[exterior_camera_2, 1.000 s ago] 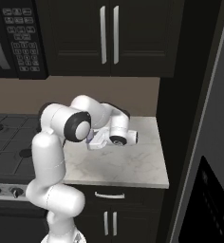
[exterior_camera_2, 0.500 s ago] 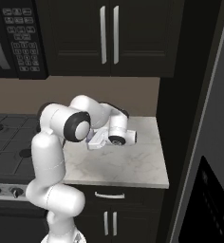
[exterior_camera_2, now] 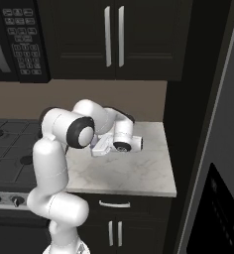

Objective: Take the bottled waters from the counter and place them in the freezer to freeze. Close the freezer door after placing the bottles.

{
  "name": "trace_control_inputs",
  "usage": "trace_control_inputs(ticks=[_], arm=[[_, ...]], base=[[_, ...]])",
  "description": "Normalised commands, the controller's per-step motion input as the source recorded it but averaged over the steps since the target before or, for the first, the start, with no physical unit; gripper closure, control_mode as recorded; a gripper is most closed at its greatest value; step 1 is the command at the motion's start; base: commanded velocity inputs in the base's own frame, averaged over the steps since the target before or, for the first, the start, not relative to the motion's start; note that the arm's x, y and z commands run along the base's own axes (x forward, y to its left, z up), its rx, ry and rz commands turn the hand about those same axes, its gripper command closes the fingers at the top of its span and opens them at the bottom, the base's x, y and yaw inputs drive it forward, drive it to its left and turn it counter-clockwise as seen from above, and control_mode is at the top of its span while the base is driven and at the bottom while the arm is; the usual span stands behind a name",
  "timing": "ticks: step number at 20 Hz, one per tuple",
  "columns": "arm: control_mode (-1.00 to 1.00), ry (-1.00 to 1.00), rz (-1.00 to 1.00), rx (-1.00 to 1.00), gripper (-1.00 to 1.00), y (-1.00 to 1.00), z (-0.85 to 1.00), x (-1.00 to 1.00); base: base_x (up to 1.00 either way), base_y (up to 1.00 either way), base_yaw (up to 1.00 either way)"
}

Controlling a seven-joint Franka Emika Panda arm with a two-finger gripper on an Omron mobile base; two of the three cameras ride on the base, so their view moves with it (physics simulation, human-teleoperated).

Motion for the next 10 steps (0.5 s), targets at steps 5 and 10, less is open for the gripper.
trace_control_inputs(ticks=[5, 10], arm=[[-1.00, -0.17, -0.02, 0.00, 1.00, 0.00, 0.44, -0.49], [-1.00, -0.14, -0.05, 0.03, 1.00, 0.00, 0.72, -0.73]], base=[[0.00, 0.00, 0.00], [0.00, 0.00, 0.00]])
